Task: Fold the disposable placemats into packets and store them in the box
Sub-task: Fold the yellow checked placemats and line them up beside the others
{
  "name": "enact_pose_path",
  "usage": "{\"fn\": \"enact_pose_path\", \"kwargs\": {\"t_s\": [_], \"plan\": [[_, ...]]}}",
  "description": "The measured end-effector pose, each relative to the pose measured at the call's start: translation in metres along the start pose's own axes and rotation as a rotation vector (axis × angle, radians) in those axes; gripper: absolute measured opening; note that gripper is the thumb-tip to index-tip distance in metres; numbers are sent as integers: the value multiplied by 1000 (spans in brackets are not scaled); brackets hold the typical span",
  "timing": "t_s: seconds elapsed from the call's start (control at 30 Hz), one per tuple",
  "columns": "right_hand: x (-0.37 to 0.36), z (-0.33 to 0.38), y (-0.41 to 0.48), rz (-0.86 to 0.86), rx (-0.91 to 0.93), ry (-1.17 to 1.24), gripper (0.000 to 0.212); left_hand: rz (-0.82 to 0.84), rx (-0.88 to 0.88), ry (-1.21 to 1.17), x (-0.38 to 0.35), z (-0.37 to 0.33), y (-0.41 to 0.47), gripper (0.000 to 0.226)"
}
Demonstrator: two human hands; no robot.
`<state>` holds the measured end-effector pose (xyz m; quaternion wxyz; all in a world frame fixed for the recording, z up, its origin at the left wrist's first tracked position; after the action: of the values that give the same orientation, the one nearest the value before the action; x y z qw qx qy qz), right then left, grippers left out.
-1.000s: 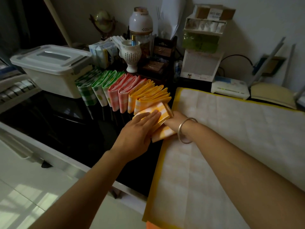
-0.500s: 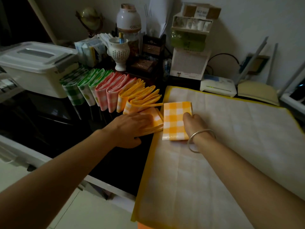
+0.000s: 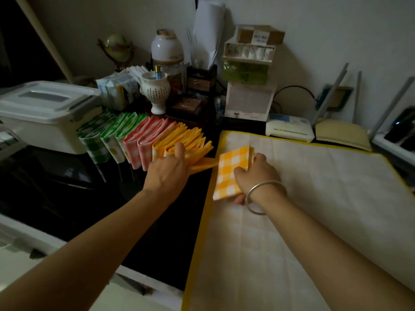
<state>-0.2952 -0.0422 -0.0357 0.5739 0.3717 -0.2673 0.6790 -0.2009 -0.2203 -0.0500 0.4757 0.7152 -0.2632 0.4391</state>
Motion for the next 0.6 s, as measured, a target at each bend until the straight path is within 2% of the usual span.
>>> {"fn": "enact_pose_path", "kwargs": {"t_s": [0.1,0.17,0.23,0.27,0.33,0.4,0.47,0.53,0.6], "plan": [[-3,22,4,-23,47,-26,55,-5,64,120,-3,-2,7,37],[0,36,10,-73,78,-51,58,-1,99,199,-1,-3,9,51],[8,44,18,-120,85,-84,58,3,205,126,3,-2,9,67],[11,46,20,-118,78,-109,57,-2,265,92,2,1,9,64],[9,50,18,-46,78,-180,51,-52,287,114,1,4,11,44],[-3,58,8,63,119,-250,45,-78,316,121,-2,10,14,45],[-18,68,-1,91,164,-237,42,-96,314,33,-8,13,14,35],[-33,78,-3,84,174,-155,52,-101,296,-107,-7,12,14,24],[-52,85,1,122,175,-98,65,-96,219,-212,-1,12,9,24]]}}
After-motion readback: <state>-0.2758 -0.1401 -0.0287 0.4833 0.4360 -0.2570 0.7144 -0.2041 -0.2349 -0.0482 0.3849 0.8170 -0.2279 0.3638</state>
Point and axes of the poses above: each hand's wrist, its own y-axis towards the middle knuckle, its own x-axis out of the back of the hand, z = x × y, the point moved 6 cm from there along y, towards the middle knuckle, and after that the axes turned 11 degrees about -z, right-handed, at the moved point
